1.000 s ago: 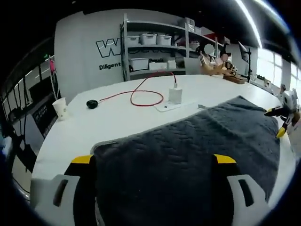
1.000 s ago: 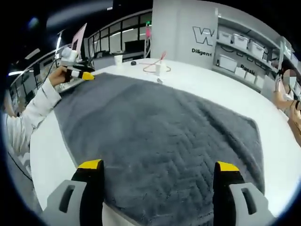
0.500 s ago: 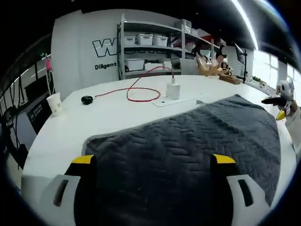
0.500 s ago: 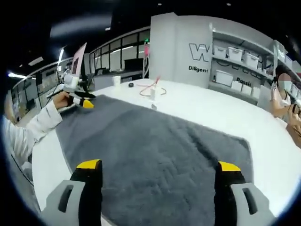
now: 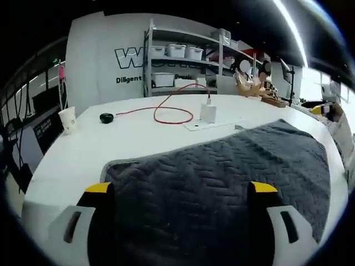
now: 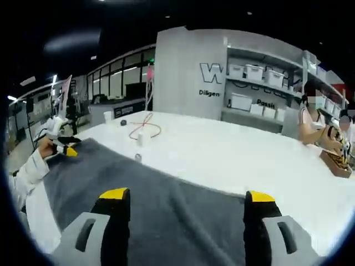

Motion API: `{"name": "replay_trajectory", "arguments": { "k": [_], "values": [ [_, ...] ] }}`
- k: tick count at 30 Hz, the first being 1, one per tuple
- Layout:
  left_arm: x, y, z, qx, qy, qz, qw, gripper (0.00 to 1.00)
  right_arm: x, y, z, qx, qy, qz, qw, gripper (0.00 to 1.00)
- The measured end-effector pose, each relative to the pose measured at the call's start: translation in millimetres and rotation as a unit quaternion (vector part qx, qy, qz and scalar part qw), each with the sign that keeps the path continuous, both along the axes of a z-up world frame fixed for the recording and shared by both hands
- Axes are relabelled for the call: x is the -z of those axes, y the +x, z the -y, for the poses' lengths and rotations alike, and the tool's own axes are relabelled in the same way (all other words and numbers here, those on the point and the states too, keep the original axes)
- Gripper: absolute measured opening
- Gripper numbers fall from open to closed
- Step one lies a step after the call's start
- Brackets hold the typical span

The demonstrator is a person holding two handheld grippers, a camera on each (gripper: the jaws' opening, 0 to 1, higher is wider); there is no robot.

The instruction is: Open the folded towel by lifting each exposed corner and separating the folded layers until the towel lies flat within the target outline without major curled edges

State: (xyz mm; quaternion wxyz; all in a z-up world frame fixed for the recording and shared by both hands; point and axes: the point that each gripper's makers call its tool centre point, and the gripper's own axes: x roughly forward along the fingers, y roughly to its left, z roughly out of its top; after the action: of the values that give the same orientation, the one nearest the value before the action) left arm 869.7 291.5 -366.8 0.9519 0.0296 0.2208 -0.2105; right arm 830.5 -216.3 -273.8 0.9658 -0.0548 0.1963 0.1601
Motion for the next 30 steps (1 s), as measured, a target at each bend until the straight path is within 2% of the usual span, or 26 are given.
{"name": "replay_trajectory", "arguments": {
  "k": [4, 5, 6, 8, 10, 18, 22, 25, 28, 30],
  "values": [
    [-0.6, 2.0, -3.8, -0.005, -0.002, 0.002, 1.0, 0.97, 6.6, 20.0, 17.2, 0.031, 0.013, -0.005, 0.9994, 0.69],
    [-0.6, 2.1, -4.1, -0.006, -0.002, 0.002, 1.0, 0.97, 14.2, 22.8, 24.0, 0.025, -0.01, -0.02, 0.9994, 0.65],
    [-0.4, 2.4, -4.8, -0.007, -0.002, 0.002, 1.0, 0.97, 17.4, 27.6, 33.7, 0.044, -0.011, -0.027, 0.9986, 0.63],
    [0.3, 3.1, -6.7, -0.009, 0.0, 0.002, 1.0, 0.96, 18.3, 34.9, 43.4, 0.055, -0.017, -0.021, 0.9981, 0.61],
    [1.5, 4.0, -9.3, -0.013, 0.002, 0.001, 0.9999, 0.96, 20.2, 45.9, 56.1, 0.073, -0.005, -0.016, 0.9972, 0.56],
    [-4.0, 7.8, -12.9, -0.026, -0.001, 0.008, 0.9996, 0.94, 55.8, 62.5, 89.3, 0.094, -0.039, -0.039, 0.994, 0.32],
    [-12.6, 11.1, -14.0, -0.029, -0.008, 0.011, 0.9995, 0.88, 67.4, 65.9, 89.7, 0.09, -0.039, -0.049, 0.9939, 0.31],
    [-27.8, 20.7, -24.2, -0.054, -0.02, 0.029, 0.9979, 0.83, 69.5, 67.6, 92.0, 0.089, -0.046, -0.046, 0.9939, 0.27],
    [-41.6, 30.1, -41.0, -0.082, -0.01, 0.049, 0.9953, 0.8, 68.8, 68.5, 98.1, 0.096, -0.042, -0.041, 0.9937, 0.27],
    [-42.5, 36.3, -58.6, -0.106, 0.003, 0.041, 0.9935, 0.76, 68.3, 68.5, 100.3, 0.098, -0.037, -0.039, 0.9938, 0.27]
  ]
}}
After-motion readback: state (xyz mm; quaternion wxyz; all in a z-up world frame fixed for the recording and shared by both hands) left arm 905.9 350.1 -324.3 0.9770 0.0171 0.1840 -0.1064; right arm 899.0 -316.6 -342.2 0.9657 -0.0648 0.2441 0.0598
